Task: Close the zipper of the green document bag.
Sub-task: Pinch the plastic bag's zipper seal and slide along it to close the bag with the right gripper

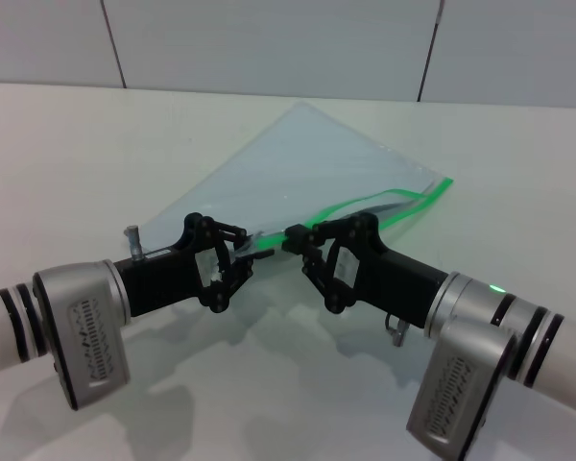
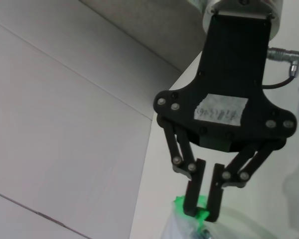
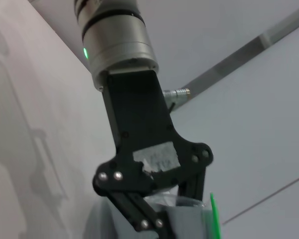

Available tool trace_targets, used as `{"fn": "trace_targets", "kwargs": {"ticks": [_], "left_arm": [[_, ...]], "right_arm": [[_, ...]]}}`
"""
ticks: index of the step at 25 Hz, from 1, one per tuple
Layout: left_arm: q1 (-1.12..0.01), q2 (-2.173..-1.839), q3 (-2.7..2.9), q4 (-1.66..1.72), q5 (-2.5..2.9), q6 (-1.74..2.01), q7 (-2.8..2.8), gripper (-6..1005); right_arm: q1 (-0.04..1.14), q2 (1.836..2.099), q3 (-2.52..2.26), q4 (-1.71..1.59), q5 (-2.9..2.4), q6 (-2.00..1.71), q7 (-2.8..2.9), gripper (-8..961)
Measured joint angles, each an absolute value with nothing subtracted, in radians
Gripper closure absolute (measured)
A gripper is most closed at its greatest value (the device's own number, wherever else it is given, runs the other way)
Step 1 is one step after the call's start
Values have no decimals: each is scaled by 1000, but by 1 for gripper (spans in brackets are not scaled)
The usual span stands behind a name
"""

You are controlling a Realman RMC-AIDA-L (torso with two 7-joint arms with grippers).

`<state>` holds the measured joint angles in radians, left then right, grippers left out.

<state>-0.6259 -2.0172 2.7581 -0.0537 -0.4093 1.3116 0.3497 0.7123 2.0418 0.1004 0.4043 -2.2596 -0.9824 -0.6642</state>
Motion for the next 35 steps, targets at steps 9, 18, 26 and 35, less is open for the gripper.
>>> {"fn": "trace_targets", "kwargs": {"ticks": [9, 18, 26, 35], "left_arm": [[-624, -2017, 2758, -54, -406, 1312, 350, 901], [-624, -2017, 2758, -54, -400, 1313, 350, 898], [-623, -2017, 2758, -54, -399, 1313, 350, 895], [-623, -2021, 2758, -54, -394, 1312, 352, 892]], "right_arm": [[695, 2041, 143, 402, -2259, -972, -689, 877], [679, 2040, 212, 376, -2259, -928, -693, 875], [673, 2040, 283, 340, -2258, -877, -693, 873], [675, 2040, 387, 296, -2258, -827, -693, 871]]}}
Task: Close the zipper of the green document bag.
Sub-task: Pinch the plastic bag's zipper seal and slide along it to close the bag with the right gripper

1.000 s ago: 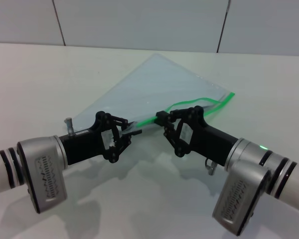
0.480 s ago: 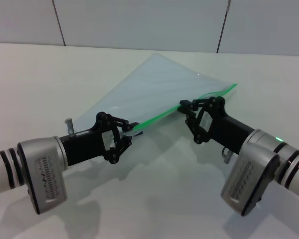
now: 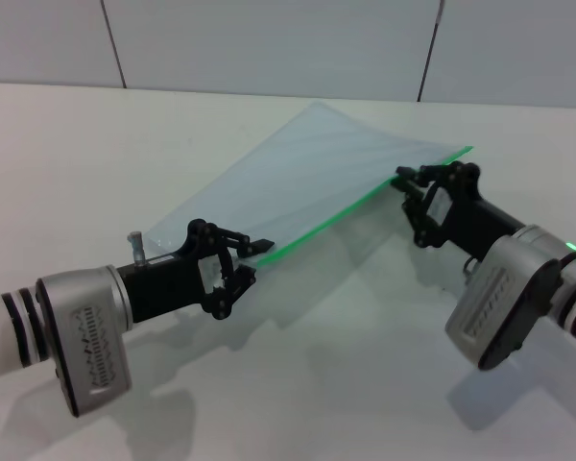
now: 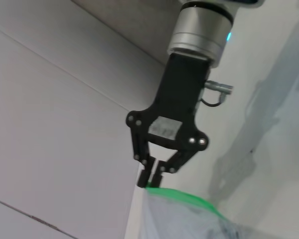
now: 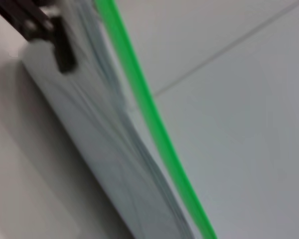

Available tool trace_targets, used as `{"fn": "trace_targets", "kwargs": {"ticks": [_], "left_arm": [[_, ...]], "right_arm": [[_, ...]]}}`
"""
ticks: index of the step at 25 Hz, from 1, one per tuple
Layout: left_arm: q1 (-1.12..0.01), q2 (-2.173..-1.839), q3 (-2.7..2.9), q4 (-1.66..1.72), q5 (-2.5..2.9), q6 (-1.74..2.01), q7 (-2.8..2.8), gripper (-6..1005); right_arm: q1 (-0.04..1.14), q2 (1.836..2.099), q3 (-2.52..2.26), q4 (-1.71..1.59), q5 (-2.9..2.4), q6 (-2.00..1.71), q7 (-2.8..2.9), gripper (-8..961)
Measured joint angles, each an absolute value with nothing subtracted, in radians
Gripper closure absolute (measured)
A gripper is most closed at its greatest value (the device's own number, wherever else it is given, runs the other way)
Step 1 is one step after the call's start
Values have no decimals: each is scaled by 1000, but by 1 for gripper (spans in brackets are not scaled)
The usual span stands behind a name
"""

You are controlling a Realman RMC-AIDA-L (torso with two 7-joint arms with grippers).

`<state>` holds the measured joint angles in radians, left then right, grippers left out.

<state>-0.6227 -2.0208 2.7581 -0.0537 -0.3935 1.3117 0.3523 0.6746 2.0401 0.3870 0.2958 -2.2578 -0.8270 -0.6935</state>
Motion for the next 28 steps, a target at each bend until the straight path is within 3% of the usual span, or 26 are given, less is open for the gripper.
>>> {"fn": "trace_targets", "kwargs": {"ticks": [22, 28], "left_arm": [[-616, -2025, 2752, -54, -379, 1312, 356, 885], [-593, -2028, 2741, -34, -490, 1320, 385, 883]], "right_arm": [[671, 2042, 659, 190, -2258, -749, -693, 866], [617, 2046, 661, 233, -2213, -818, -679, 865]]}}
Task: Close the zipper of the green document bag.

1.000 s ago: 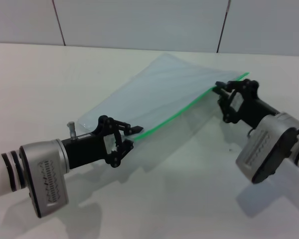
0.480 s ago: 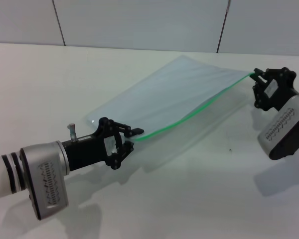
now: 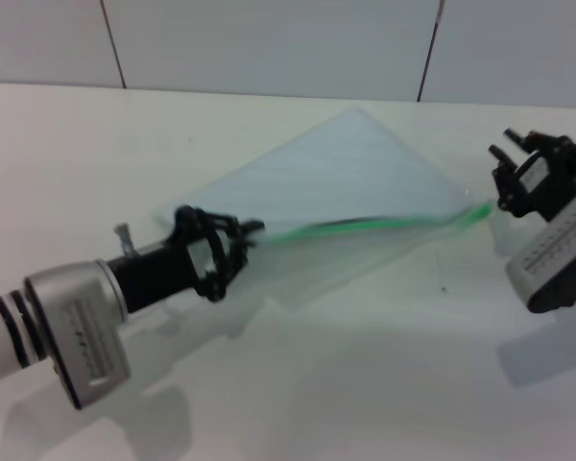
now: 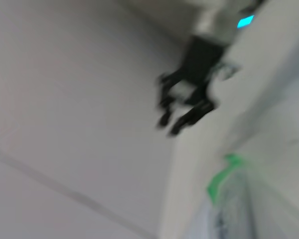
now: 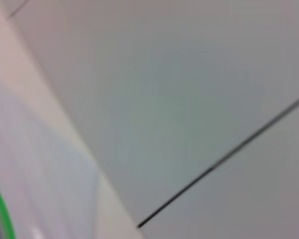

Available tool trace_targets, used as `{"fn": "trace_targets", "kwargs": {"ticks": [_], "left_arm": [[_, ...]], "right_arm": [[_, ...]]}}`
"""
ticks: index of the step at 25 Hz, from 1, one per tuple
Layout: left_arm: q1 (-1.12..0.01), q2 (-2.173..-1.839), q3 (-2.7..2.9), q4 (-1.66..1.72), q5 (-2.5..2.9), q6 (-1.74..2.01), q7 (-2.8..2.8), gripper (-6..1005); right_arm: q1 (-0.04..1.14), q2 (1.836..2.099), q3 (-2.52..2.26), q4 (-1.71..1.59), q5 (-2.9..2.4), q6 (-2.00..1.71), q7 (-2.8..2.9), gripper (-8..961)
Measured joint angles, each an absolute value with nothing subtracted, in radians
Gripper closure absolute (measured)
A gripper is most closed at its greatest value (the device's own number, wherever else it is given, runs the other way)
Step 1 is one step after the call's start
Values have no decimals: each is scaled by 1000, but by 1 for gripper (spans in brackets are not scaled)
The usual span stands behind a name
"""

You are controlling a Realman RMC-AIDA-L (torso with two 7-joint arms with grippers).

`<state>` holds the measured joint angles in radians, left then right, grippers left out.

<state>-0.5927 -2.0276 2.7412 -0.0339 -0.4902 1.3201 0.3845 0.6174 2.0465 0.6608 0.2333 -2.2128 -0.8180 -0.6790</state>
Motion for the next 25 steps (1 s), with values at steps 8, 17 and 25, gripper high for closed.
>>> {"fn": "trace_targets", "kwargs": {"ticks": [8, 17, 25], "left_arm": [[-482, -2026, 2739, -17, -907, 1517, 329, 880], [-417, -2029, 2740, -16, -1276, 1614, 91, 397], [-376, -2030, 2740, -2, -1476, 1694, -23, 353]], "right_arm": [[439, 2046, 631, 324, -2082, -1257, -579, 593], [357, 2044, 553, 318, -2079, -1496, -255, 392], [306, 2046, 546, 314, -1986, -1615, -138, 58]]}}
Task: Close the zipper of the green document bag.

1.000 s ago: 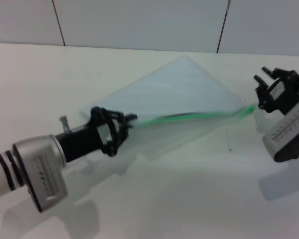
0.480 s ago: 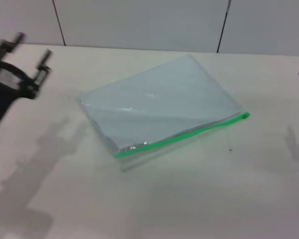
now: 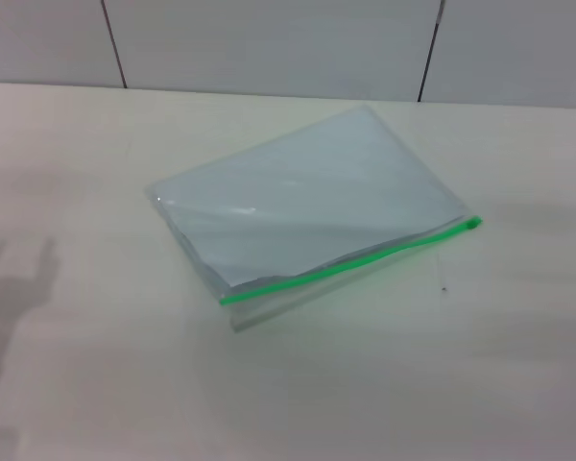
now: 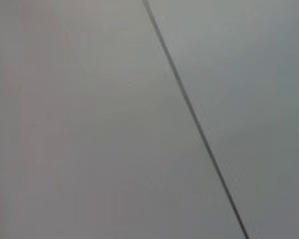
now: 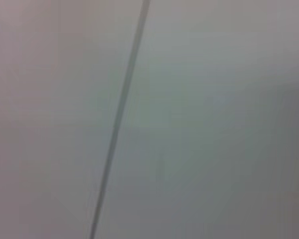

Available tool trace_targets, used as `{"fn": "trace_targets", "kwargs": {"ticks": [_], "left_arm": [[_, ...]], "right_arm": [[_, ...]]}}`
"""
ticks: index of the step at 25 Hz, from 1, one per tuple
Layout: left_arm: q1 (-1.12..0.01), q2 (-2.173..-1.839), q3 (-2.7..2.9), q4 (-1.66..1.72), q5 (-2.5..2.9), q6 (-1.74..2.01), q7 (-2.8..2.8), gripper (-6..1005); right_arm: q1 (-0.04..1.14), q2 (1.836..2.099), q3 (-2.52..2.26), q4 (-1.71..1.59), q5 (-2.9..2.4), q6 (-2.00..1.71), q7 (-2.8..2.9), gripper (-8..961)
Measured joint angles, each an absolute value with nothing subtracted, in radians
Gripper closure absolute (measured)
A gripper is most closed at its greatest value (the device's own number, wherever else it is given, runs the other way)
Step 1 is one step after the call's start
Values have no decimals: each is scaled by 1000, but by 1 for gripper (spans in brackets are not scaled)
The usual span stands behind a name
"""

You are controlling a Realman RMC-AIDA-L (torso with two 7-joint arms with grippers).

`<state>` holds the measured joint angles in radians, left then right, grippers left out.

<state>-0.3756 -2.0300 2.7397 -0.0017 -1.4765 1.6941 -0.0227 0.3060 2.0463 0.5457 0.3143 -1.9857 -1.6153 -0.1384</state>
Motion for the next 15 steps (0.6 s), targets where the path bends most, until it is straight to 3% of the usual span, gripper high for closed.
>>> {"fn": "trace_targets", "kwargs": {"ticks": [15], "left_arm": [[-368, -2031, 2740, -1, -1532, 1710, -76, 364]], "right_arm": [[303, 2043, 530, 296, -1978, -1637, -75, 61]]}}
